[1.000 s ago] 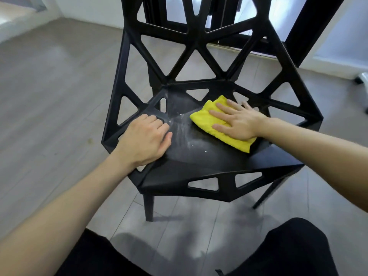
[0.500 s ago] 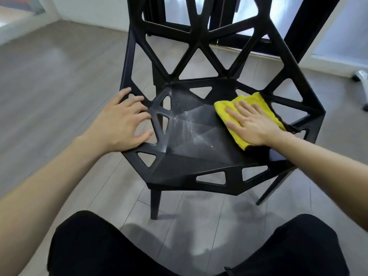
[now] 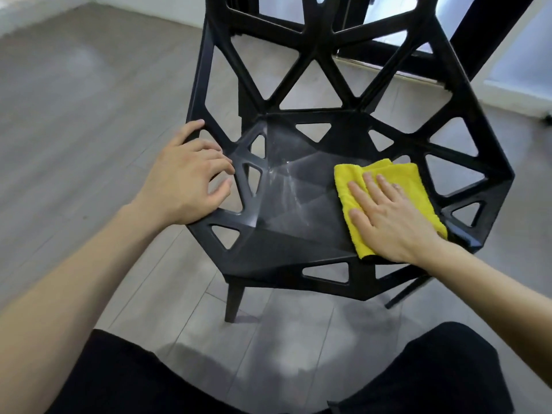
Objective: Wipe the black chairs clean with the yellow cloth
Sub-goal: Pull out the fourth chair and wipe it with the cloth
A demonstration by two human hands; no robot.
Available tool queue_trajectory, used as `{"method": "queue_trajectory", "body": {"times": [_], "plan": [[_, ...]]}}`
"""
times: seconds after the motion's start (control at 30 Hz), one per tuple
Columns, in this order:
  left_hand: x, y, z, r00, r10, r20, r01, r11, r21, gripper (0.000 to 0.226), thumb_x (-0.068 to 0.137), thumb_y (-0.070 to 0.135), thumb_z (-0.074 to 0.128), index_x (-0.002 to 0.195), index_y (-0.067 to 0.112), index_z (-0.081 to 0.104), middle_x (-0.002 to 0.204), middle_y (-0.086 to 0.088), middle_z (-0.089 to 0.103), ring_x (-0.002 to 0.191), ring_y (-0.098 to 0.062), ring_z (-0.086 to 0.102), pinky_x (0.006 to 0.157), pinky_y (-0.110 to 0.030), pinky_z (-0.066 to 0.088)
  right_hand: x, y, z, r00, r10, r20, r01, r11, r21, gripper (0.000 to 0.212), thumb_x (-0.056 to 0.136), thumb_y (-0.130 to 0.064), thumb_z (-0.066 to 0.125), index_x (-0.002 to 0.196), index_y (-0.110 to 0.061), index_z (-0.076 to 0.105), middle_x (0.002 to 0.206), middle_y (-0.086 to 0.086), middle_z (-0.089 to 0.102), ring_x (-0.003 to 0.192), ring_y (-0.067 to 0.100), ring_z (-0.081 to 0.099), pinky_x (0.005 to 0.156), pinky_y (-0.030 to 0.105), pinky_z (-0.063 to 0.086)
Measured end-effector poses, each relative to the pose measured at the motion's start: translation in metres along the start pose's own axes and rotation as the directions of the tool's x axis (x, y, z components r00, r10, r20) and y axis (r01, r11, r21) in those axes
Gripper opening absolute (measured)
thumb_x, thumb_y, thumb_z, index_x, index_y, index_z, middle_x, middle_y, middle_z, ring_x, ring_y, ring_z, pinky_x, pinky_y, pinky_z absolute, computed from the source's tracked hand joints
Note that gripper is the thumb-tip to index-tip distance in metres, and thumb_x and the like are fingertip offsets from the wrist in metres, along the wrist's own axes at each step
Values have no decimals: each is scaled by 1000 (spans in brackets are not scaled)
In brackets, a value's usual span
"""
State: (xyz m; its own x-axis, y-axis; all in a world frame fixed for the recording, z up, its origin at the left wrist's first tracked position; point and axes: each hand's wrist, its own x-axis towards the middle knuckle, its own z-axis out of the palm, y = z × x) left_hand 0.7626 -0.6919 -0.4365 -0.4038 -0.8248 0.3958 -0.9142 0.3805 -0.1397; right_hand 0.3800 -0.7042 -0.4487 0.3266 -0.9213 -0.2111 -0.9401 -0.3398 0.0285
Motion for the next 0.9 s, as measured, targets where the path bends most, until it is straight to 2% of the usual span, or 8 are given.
{"method": "queue_trajectory", "body": {"times": [0.07, 0.2, 0.27, 0.4, 0.5, 0.6, 0.67, 0.9], "plan": [[-1, 1, 2, 1000, 3, -17, -3, 1000, -8, 33, 97, 35, 56, 101, 20, 85, 106, 6, 83, 115, -19, 70, 131, -51, 23, -8, -49, 0, 985, -170, -40, 171, 985, 3, 83, 95, -59, -6, 171, -28, 6, 179, 9, 4, 165, 32, -1, 133, 50, 4], [-2, 2, 2, 999, 4, -39, -5, 1000, -11, 34, 96, 29, 54, 107, 16, 84, 108, 2, 82, 113, -22, 71, 130, -53, 25, 26, -116, 3, 846, -522, -109, 532, 841, 101, 65, 108, -55, 16, 169, -38, 2, 179, 0, 4, 165, 25, -1, 133, 46, 2], [-3, 1, 1, 1000, -6, -12, 6, 1000, 4, 37, 94, 28, 55, 115, 15, 81, 108, -2, 81, 114, -25, 70, 131, -52, 23, 84, -92, 0, 887, -452, -100, 461, 881, 111, 66, 107, -60, 17, 169, -40, 3, 179, -2, 1, 165, 23, -2, 133, 46, 0], [-2, 1, 0, 1000, -10, 11, 10, 1000, 4, 38, 90, 26, 56, 118, 15, 80, 111, -4, 79, 124, -29, 65, 132, -54, 22, 164, -30, -5, 996, -19, -92, 25, 998, 62, 72, 106, -61, 14, 171, -31, 2, 179, 3, -3, 165, 22, -9, 133, 49, -3], [-3, 2, -1, 1000, -21, 6, 21, 1000, 14, 39, 90, 28, 58, 119, 14, 80, 121, -4, 76, 141, -32, 56, 133, -57, 17, 123, -56, -1, 980, -185, -75, 192, 975, 114, 71, 108, -54, 14, 171, -23, 5, 179, 7, -4, 165, 23, -8, 133, 45, -3], [-3, 4, -2, 999, -40, 14, 39, 998, 56, 42, 89, 33, 59, 121, 13, 78, 131, -7, 72, 151, -33, 46, 132, -64, 11, 28, -83, 6, 872, -485, -75, 490, 862, 131, 72, 106, -57, 12, 171, -28, 5, 178, -1, -7, 165, 18, -10, 133, 40, -4], [-3, 6, -3, 998, -51, 39, 48, 997, 65, 47, 87, 35, 60, 124, 11, 76, 135, -8, 70, 153, -33, 44, 131, -66, 10, 20, -81, 7, 840, -532, -109, 542, 831, 125, 67, 110, -57, 15, 171, -32, 5, 177, -6, -6, 164, 15, -9, 133, 37, -5], [-2, 8, -6, 980, -110, 168, 88, 987, 135, 66, 85, 43, 53, 139, 9, 71, 151, -7, 63, 158, -30, 36, 121, -55, 30, 194, -120, -12, 987, -61, -146, 93, 970, 223, 72, 108, -52, 19, 171, -18, 7, 179, 10, -1, 165, 28, -4, 133, 53, 0]]}}
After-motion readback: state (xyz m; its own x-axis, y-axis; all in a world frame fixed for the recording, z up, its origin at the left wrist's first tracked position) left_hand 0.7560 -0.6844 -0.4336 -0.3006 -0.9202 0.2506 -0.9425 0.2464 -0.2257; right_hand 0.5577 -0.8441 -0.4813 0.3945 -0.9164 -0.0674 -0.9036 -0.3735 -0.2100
